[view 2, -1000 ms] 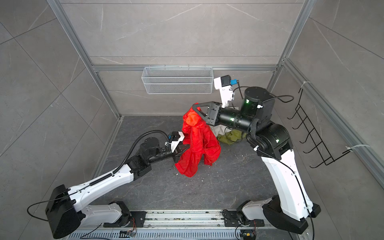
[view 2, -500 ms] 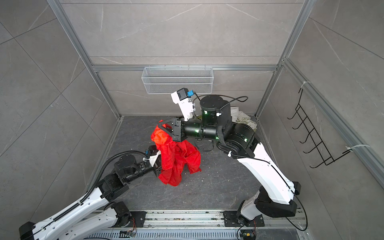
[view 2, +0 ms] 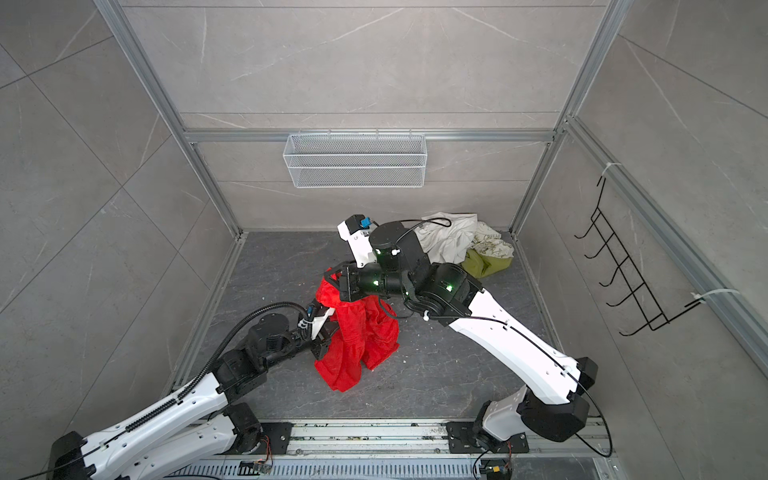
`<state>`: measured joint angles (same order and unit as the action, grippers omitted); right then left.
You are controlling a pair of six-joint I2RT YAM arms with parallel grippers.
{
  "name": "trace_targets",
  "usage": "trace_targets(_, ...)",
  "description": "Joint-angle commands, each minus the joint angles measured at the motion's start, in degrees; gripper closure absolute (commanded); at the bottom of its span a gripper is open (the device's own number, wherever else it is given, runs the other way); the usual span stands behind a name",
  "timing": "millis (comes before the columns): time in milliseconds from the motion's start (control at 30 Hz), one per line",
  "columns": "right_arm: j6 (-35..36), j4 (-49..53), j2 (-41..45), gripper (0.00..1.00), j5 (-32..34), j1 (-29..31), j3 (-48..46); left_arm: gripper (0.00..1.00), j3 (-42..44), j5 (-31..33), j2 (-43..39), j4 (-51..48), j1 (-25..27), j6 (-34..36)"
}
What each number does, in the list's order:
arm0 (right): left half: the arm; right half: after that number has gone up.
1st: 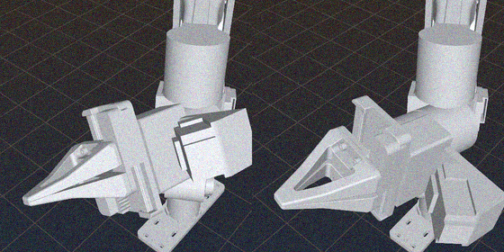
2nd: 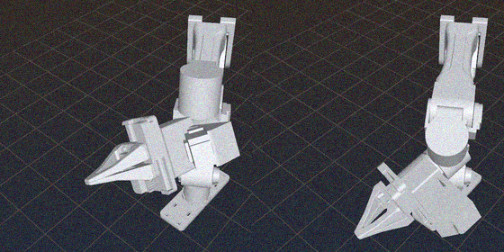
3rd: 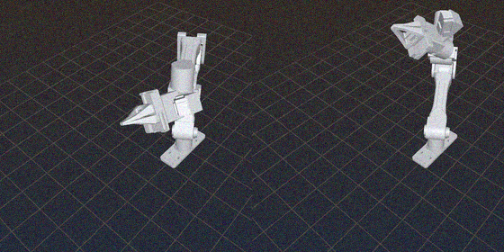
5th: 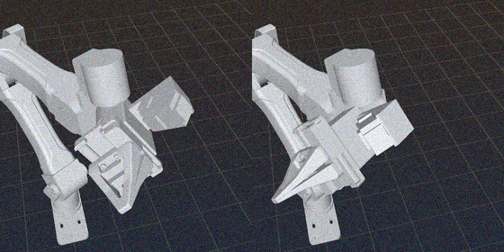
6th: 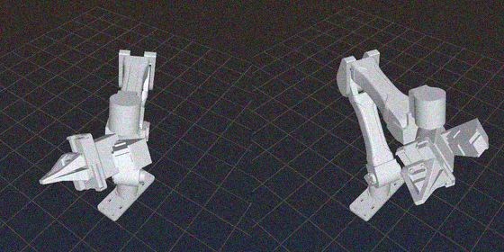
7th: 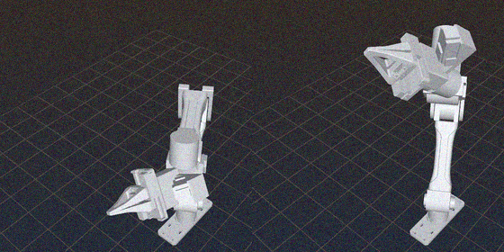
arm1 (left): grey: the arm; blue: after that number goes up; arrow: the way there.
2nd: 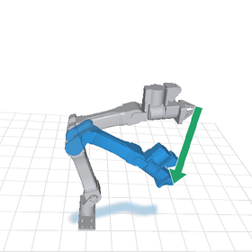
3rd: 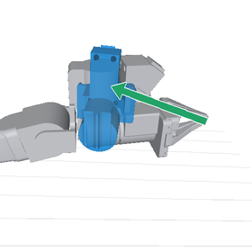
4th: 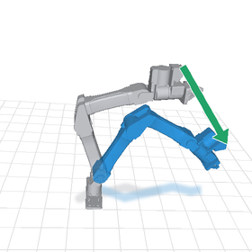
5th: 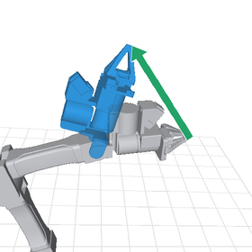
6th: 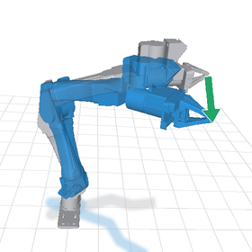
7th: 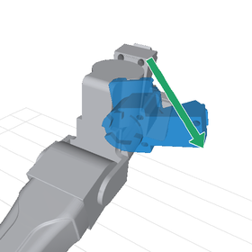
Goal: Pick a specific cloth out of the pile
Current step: 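Carry the red cloth with both grippers toward the robot, away from the pile, then lower the red cloth onto the table with both grippers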
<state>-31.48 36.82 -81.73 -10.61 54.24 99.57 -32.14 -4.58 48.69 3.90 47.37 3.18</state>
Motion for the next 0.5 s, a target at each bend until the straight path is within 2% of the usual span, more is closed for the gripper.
trace_targets(0,-0.35,-3.15,3.6,1.0,1.47,-1.24,-3.99,1.0,0.32,0.18,0.74,7.64,0.27,-2.92)
trace_targets(200,-3.39,-6.27,8.67,1.0,0.5,-5.61,-14.04,1.0,2.18,1.19,1.79,9.33,0.26,-5.04)
trace_targets(467,-7.0,-9.92,10.35,1.0,-3.38,-9.22,-22.83,1.0,4.86,1.72,3.81,12.46,0.27,-8.09)
